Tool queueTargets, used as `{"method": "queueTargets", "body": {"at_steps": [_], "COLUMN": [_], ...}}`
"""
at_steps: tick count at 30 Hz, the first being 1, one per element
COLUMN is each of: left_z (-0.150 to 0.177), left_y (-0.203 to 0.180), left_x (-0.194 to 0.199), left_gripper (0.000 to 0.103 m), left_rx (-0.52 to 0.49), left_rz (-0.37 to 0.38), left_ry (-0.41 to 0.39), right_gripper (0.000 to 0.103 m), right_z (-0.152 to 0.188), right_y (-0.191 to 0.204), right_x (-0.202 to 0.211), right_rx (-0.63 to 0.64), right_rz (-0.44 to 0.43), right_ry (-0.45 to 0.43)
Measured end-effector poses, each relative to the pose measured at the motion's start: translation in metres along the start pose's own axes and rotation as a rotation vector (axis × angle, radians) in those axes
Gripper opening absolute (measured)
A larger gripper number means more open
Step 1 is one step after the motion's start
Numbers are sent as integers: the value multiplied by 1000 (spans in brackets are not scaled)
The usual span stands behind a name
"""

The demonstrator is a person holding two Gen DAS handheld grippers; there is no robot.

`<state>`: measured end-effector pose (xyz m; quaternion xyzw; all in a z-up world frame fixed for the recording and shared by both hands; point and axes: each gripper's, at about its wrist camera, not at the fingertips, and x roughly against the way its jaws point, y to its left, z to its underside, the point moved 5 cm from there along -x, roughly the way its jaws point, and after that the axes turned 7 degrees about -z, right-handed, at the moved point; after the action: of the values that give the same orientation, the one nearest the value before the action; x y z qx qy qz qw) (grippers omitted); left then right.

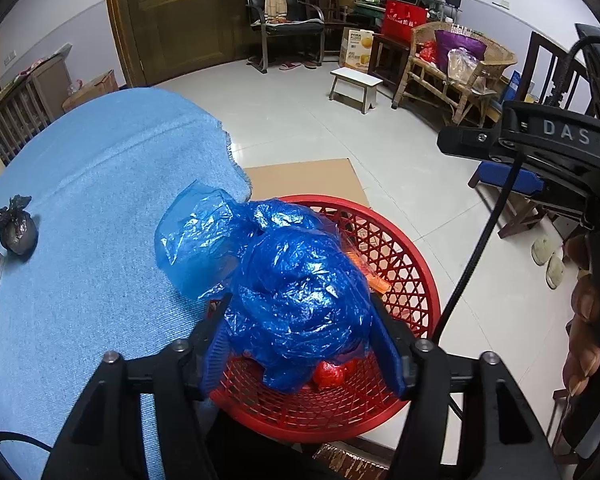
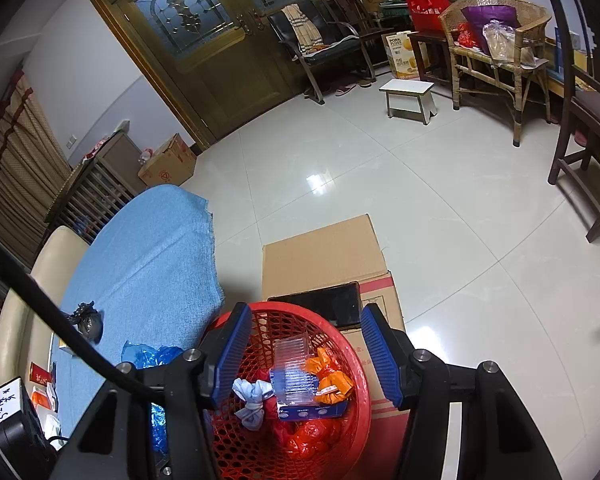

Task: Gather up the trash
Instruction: 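Lower the blue plastic bag into the wastebasket and open the left tool, then move both open tools back over the table toward the black bag and box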

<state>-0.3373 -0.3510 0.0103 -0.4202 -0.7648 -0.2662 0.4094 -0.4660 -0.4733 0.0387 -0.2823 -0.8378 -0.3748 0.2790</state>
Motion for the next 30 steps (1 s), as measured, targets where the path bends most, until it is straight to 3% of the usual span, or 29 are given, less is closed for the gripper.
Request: {"method": "queueTargets", "body": {"at_steps": [2, 11, 15, 22, 30], "left_z": [0, 1, 0, 12, 54], "left_y": [2, 22, 51, 116, 177], "left_x": [-2, 17, 31, 38, 40], "left_gripper": [76, 78, 78, 78, 78], "left_rx": [3, 67, 161, 316, 480], "left_rz": [-3, 83, 95, 24, -23], "left_ry": [10, -33, -79, -93, -78], "right_gripper": [61, 61, 61, 61, 61], "right_z": [0, 1, 4, 13, 39], "right_y": [1, 7, 14, 33, 76], "right_x": [-1, -3, -5, -15, -42], "right_rx": [5, 22, 39, 81, 186], "right_rz": [-1, 0, 0, -16, -56], "right_ry": [0, 4, 15, 47, 136]}}
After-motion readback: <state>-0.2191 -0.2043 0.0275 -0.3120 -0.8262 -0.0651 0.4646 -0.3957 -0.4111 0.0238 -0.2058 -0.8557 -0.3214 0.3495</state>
